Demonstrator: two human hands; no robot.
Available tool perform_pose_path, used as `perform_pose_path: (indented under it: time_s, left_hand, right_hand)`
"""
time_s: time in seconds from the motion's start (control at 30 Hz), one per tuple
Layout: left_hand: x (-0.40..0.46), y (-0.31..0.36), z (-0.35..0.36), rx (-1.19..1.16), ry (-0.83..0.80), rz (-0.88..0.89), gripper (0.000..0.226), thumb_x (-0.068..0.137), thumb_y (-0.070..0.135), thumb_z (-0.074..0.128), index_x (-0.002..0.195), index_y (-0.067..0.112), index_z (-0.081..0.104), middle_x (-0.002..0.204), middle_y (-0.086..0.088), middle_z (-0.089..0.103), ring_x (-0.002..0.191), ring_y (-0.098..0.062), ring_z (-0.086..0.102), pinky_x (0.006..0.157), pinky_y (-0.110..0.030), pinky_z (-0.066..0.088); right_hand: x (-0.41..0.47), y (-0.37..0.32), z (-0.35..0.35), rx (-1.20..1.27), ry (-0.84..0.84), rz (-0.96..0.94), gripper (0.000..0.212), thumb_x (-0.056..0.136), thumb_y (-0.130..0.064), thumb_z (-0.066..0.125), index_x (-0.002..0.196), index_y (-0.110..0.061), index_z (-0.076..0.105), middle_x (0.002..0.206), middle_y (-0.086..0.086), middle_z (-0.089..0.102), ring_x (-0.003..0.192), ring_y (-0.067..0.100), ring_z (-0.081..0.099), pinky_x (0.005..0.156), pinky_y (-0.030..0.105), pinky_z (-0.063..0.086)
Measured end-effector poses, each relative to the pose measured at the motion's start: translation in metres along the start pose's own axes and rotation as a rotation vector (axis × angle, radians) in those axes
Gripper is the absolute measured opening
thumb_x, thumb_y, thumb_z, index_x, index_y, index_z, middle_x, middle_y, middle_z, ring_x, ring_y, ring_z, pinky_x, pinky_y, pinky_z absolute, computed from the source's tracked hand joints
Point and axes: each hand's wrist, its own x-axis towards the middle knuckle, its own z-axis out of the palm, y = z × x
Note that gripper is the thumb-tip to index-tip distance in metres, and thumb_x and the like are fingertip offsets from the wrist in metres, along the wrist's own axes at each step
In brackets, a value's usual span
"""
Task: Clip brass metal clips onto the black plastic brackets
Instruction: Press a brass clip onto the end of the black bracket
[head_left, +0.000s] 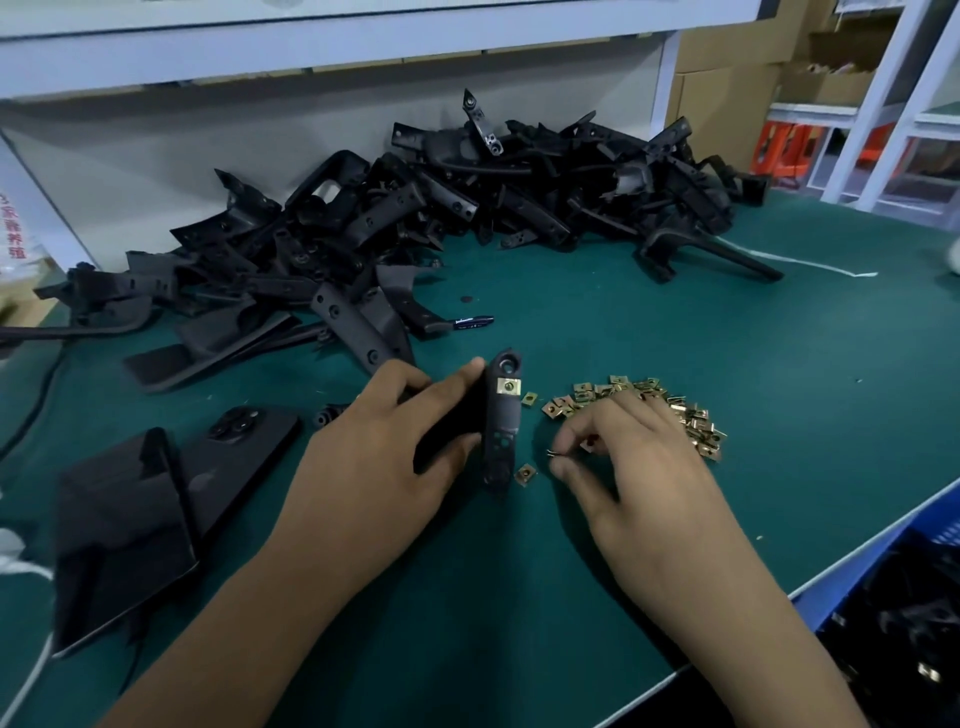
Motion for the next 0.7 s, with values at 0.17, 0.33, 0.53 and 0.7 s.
perform_pose_path:
  time_s: [0.17,0.33,0.53,0.7]
  left_hand:
    - [0.000,0.004,0.000,-0.034,0.031,0.038,0.061,0.092,0.050,0.059,0.151,0.050,0.044,0.111,0.021,0.048,0.091,-0.006,0.057,0.072,-0.032,0.057]
    - [0.001,0.012,0.003,-0.065,0.055,0.079,0.060,0.094,0.055,0.051,0.152,0.045,0.045,0.112,0.017,0.049,0.091,-0.007,0.057,0.073,-0.038,0.058]
    - [0.001,0.012,0.004,-0.049,0.050,0.089,0.060,0.095,0.055,0.049,0.153,0.044,0.044,0.114,0.017,0.048,0.090,-0.007,0.057,0.072,-0.038,0.058]
    - [0.001,0.012,0.003,-0.050,0.030,0.090,0.058,0.096,0.052,0.050,0.154,0.044,0.043,0.115,0.016,0.049,0.088,-0.008,0.057,0.069,-0.039,0.058]
  right_hand:
    - [-0.002,0.001,-0.012,0.670,-0.054,0.122,0.015,0.094,-0.012,0.071,0.091,-0.026,0.068,0.085,-0.005,0.067,0.082,0.009,0.063,0.075,0.014,0.046]
    - [0.000,0.002,-0.016,0.901,-0.074,0.092,0.005,0.087,-0.013,0.074,0.091,-0.012,0.075,0.077,0.009,0.071,0.068,0.011,0.064,0.060,0.018,0.048]
    - [-0.001,0.003,-0.016,0.914,-0.050,0.105,0.006,0.084,-0.013,0.077,0.089,-0.016,0.079,0.077,0.009,0.073,0.068,0.013,0.066,0.062,0.020,0.052]
    - [-0.001,0.003,-0.014,0.908,-0.044,0.110,0.012,0.086,-0.004,0.076,0.089,-0.015,0.080,0.076,0.008,0.071,0.068,0.011,0.064,0.063,0.018,0.051]
